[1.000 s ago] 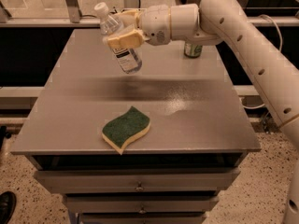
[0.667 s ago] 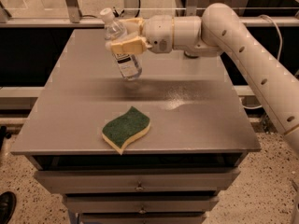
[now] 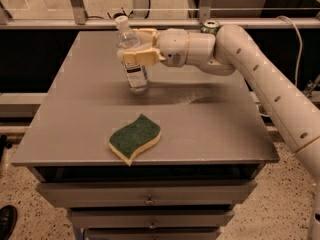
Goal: Place blue plastic bottle upright
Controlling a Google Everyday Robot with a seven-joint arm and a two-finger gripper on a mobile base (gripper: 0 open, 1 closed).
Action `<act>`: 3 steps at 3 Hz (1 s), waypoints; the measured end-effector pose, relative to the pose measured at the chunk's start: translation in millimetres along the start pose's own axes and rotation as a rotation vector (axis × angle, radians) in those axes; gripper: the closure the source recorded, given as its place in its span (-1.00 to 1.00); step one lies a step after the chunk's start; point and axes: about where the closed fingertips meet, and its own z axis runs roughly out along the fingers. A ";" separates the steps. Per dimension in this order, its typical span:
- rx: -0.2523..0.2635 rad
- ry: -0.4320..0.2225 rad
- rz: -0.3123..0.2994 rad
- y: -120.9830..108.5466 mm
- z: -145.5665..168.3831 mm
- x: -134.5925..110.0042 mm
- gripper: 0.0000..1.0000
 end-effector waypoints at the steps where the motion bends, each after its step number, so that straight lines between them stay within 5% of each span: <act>1: 0.005 0.004 -0.006 -3.7 -5.3 4.2 0.63; 3: 0.032 0.010 0.022 -2.2 -20.2 18.0 -0.45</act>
Offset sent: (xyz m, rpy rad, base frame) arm 0.0086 -0.0327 -0.0259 -0.0093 0.0258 -0.0514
